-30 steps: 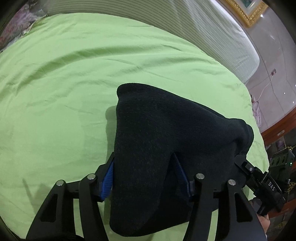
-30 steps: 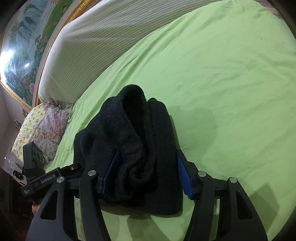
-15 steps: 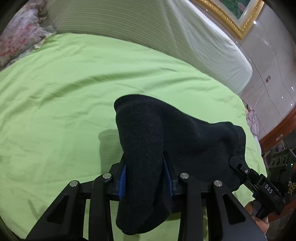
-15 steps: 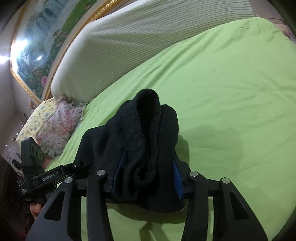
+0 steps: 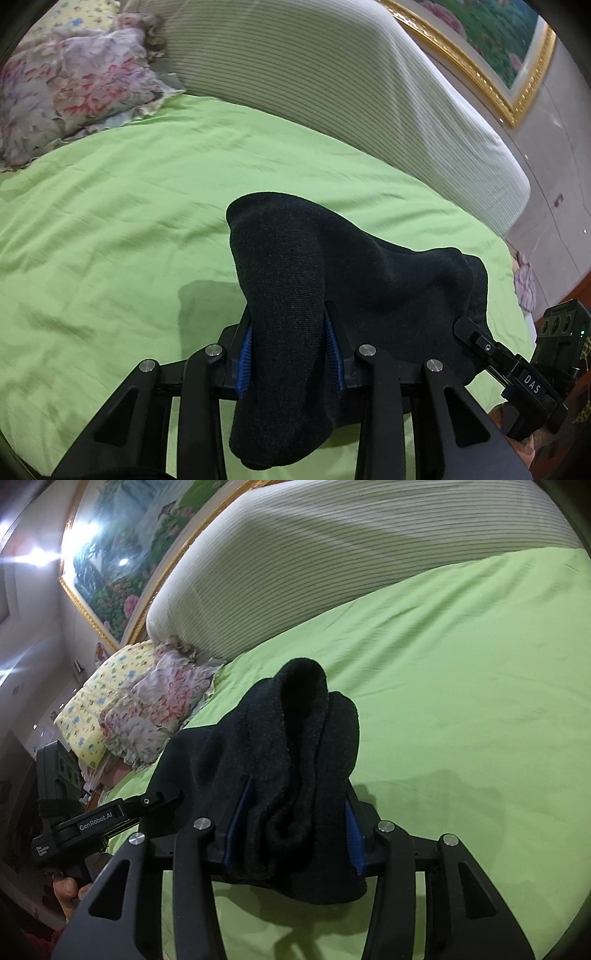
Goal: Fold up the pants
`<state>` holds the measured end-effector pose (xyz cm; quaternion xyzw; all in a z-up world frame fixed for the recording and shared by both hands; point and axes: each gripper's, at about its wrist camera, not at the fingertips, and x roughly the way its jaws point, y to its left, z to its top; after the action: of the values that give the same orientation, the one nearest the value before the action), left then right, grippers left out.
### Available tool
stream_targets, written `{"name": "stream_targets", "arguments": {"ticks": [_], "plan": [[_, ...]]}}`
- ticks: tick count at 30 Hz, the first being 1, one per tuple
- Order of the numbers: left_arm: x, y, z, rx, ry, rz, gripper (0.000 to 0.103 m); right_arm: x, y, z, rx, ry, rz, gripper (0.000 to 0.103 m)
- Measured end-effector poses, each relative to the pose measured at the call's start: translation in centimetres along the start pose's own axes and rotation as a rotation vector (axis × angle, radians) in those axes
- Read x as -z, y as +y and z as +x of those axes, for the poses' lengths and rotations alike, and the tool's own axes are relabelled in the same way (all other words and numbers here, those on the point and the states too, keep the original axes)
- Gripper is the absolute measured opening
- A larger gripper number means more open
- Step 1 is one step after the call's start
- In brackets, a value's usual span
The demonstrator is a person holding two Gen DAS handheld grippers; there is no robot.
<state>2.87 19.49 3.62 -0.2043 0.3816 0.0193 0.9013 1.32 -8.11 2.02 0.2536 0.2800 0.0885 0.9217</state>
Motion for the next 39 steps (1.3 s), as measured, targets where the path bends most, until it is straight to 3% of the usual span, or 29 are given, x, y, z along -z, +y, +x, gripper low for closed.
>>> {"name": "stream_targets", "arguments": {"ticks": [8, 13, 16, 18, 21, 24, 26, 32, 39], "plan": [[-1.0, 2.8, 1.1, -0.042, -0.007, -0.033, 0.033, -0.4, 0.8, 3.4, -0.018, 0.039, -0.015, 0.047], [-0.3, 4.3, 2.7, -0.073, 0.028, -0.047, 0.035, 0.2, 0.2, 5.6, 0.020, 0.096, -0.007, 0.048], [0.2, 5.2, 3.2, -0.078, 0.036, -0.048, 0.046, 0.5, -0.9, 5.9, 0.029, 0.109, 0.016, 0.054], [0.6, 5.6, 3.2, -0.088, 0.033, -0.043, 0.061, 0.8, -1.6, 5.8, 0.059, 0.108, 0.009, 0.058], [1.1, 5.9, 3.2, -0.093, 0.031, -0.038, 0.071, 1.1, -2.2, 5.5, 0.083, 0.096, -0.017, 0.062], [1.5, 6.1, 3.2, -0.100, 0.029, -0.041, 0.072, 1.5, -2.1, 4.8, 0.139, 0.052, -0.072, 0.076], [1.7, 6.1, 3.1, -0.107, 0.024, -0.037, 0.072, 1.8, -1.8, 4.2, 0.166, 0.021, -0.105, 0.080], [2.6, 4.9, 2.3, -0.163, -0.002, 0.037, 0.078, 2.2, -0.9, 3.6, 0.158, 0.009, -0.167, 0.080], [3.9, 4.2, 1.3, -0.164, -0.007, 0.071, 0.080, 3.4, 0.8, 2.3, 0.145, -0.029, -0.252, 0.083]]}}
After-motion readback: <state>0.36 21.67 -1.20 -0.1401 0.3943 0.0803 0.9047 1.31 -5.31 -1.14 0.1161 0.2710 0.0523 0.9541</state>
